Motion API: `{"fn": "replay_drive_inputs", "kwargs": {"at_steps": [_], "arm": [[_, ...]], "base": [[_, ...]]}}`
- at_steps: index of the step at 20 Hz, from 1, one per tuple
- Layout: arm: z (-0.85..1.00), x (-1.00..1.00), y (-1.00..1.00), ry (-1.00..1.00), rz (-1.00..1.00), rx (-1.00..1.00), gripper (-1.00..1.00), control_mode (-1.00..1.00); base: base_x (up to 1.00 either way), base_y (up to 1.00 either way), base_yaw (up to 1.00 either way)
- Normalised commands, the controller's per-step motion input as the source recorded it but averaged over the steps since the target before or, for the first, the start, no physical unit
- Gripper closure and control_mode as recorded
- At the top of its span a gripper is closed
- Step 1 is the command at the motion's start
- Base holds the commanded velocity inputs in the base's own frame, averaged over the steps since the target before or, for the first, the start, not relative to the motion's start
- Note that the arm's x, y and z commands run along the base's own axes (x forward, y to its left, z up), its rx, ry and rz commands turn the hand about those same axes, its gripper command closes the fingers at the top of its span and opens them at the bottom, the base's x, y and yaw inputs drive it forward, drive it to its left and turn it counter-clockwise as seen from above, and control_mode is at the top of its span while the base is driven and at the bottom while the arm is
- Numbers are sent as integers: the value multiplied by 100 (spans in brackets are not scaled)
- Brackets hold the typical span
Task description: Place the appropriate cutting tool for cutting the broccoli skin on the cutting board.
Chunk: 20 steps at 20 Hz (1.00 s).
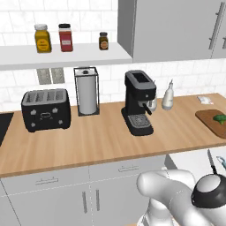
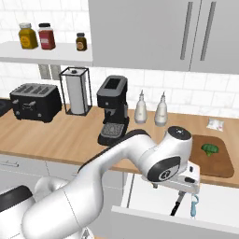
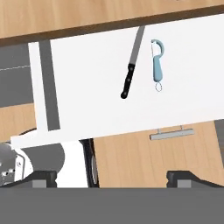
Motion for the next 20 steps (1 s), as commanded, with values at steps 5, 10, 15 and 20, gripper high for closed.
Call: {"fn": "replay_drive_inputs", "kwargs": {"at_steps": [5, 10, 15, 20], "arm": [[-59, 2, -15, 13, 0, 0, -100, -100], [-51, 5, -10, 5, 0, 0, -100, -100], [-38, 13, 0, 0, -2, 0, -100, -100], [-37, 27, 0, 0, -2, 0, -100, -100]], "base": [[0, 0, 0], [0, 0, 0], [0, 0, 0], [0, 0, 0]]}}
